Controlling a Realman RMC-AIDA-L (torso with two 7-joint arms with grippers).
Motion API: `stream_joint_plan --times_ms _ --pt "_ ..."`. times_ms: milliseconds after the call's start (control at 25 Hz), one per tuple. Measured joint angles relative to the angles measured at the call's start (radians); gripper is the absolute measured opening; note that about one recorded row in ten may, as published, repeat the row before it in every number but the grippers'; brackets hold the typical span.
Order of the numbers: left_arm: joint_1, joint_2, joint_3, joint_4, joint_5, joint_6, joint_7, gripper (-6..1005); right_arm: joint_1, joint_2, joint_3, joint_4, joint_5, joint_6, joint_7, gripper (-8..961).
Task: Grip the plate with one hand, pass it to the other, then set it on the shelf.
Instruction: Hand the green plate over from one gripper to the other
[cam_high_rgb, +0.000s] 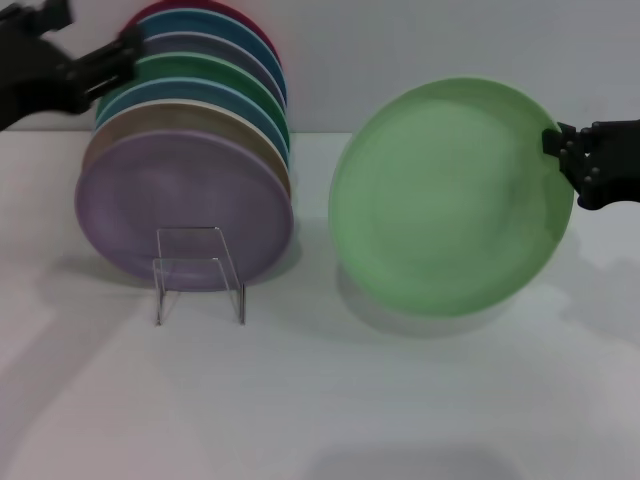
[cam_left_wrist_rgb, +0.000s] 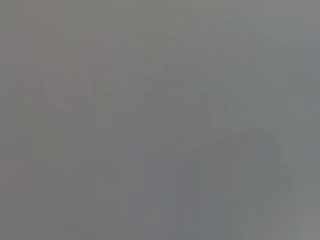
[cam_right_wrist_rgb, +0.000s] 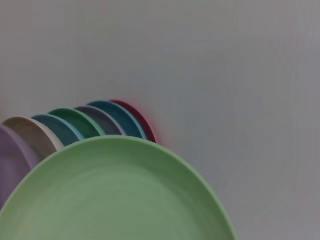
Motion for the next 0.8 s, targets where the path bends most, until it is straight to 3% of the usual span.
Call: stream_joint_plan --times_ms 40,120,160,240,320,360,400,440,480,520,560,600,640,680,800 --pt "-0.005 0.002 -0.008 -0.042 -0.003 -0.063 0.010 766 -0.002 -0.001 0.003 -0.057 0.094 -0.015 -0.121 12" --pt "-0.016 -0.001 -0.025 -0.115 -0.014 -0.189 0.040 766 0.000 -0.002 0.007 -0.089 0.136 -0.018 -0.173 12" --pt "-0.043 -0.018 -0.042 -0.157 -0.069 -0.308 0.110 766 0.008 -0.004 0.015 -0.152 0.206 -0.020 -0.271 12" --pt "-0.054 -0.028 -0.050 -0.159 -0.106 -0.332 0.146 766 0.012 -0.004 0.017 -0.182 0.241 -0.021 -0.328 12" --pt "-0.088 -0.077 -0.096 -0.156 -0.270 -0.424 0.326 766 0.016 -0.004 0.016 -0.234 0.319 -0.017 -0.441 11" --pt "-0.109 -0.166 -0.176 -0.147 -0.424 -0.548 0.535 766 0.019 -0.004 0.012 -0.290 0.404 -0.003 -0.538 11" --pt "-0.109 -0.166 -0.176 -0.147 -0.424 -0.548 0.535 765 0.019 -0.004 0.012 -0.290 0.404 -0.003 -0.538 11" --pt "-0.112 -0.233 -0.237 -0.142 -0.485 -0.618 0.643 765 0.030 -0.005 0.012 -0.343 0.461 0.010 -0.608 11" --pt "-0.114 -0.323 -0.317 -0.138 -0.541 -0.714 0.772 765 0.035 -0.005 0.013 -0.362 0.476 0.015 -0.627 11" --pt "-0.116 -0.389 -0.375 -0.137 -0.571 -0.787 0.863 765 0.035 -0.005 0.013 -0.362 0.476 0.015 -0.627 11" --pt "-0.133 -0.556 -0.549 -0.131 -0.621 -0.988 1.070 765 0.047 -0.004 0.012 -0.392 0.485 0.020 -0.655 11" --pt "-0.142 -0.586 -0.584 -0.126 -0.638 -1.034 1.114 765 0.047 -0.004 0.012 -0.392 0.485 0.020 -0.655 11" --pt "-0.142 -0.586 -0.584 -0.126 -0.638 -1.034 1.114 765 0.055 -0.003 0.006 -0.416 0.499 0.023 -0.684 11" --pt "-0.172 -0.639 -0.652 -0.096 -0.686 -1.124 1.201 765 0.058 -0.004 0.004 -0.430 0.511 0.027 -0.705 11" --pt "-0.187 -0.625 -0.650 -0.070 -0.708 -1.134 1.214 765 0.060 -0.005 0.008 -0.456 0.537 0.042 -0.746 12"
